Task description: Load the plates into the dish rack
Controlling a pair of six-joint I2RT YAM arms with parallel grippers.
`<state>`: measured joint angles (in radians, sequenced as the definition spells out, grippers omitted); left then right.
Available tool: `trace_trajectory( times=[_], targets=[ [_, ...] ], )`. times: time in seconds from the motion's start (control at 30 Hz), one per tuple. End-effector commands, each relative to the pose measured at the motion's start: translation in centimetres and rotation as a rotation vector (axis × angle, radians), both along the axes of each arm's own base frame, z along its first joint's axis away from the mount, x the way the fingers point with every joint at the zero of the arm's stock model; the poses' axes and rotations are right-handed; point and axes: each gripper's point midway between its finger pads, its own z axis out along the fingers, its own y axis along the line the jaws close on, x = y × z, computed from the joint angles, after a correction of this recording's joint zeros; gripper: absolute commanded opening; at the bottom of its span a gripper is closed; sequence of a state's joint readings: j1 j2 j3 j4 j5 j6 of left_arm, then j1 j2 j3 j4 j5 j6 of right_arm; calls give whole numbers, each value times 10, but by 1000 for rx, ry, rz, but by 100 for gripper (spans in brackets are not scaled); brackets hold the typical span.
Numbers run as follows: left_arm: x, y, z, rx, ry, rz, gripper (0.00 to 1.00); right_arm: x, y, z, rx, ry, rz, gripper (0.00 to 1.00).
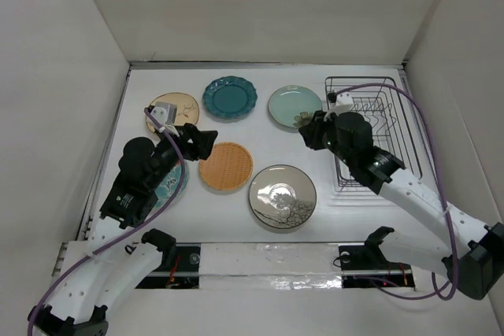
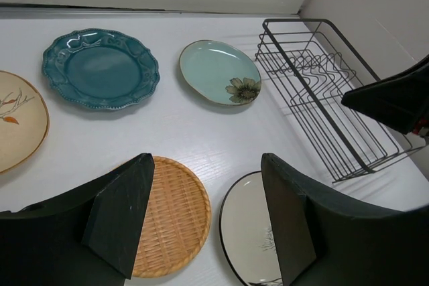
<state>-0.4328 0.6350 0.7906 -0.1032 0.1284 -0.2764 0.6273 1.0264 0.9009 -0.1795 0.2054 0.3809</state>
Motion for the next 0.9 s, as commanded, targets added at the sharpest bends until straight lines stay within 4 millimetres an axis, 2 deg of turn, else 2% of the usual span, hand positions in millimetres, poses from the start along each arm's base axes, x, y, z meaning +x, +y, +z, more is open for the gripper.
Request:
trace_trajectory(
  times=[0.0,0.03,0.07,0.13,0.23,0.27,0.33,0.37,0.4,0.43,0.47,0.57,0.6,0.63,0.67,0.7,0.73,0.8,0.83,0.87],
  targets=[
    [0,4,9,-14,-45,24,62,-3,51,16,87,-45,177,22],
    [0,4,8,-12,-44,25,62,-5,61,17,100,-49,223,5],
    [1,4,7,-10,-41,27,62,-4,65,13,95,-38,235,0],
    [1,3,6,-6,-35,22,61,-5,84,9,96,-38,289,0],
    [1,3,6,-4,-38,21,57,-4,98,2,101,-23,348,0],
    [1,4,6,-3,-40,22,54,1,104,-7,93,-9,355,0],
    [-2,4,11,-12,-59,18,41,6,114,-15,89,11,377,0],
    [-2,4,10,-15,-63,16,35,12,121,-34,70,54,381,0],
    [-2,4,12,-16,-71,18,19,16,126,-37,73,62,382,0],
    [-3,5,13,-19,-76,19,11,16,135,-40,90,67,420,0],
    [-2,7,12,-17,-73,30,0,14,148,-55,93,110,480,0],
    [-1,10,13,-14,-73,50,0,20,160,-65,119,127,516,0],
    [0,11,12,-14,-70,57,0,23,165,-82,104,163,523,7],
    [0,12,13,-16,-74,59,0,28,170,-82,102,161,529,19],
    [-1,11,13,-16,-73,57,0,33,167,-92,84,188,514,22],
    [-1,11,13,-16,-73,56,9,36,170,-98,74,199,518,28],
    [-1,11,13,-14,-73,54,15,37,172,-118,56,244,521,37],
    [-1,11,13,-12,-71,53,29,43,176,-126,56,266,509,41],
    [-1,11,12,-10,-69,53,32,43,179,-139,52,291,515,46],
    [0,10,12,-9,-69,51,34,45,181,-142,57,294,516,47]
  ],
)
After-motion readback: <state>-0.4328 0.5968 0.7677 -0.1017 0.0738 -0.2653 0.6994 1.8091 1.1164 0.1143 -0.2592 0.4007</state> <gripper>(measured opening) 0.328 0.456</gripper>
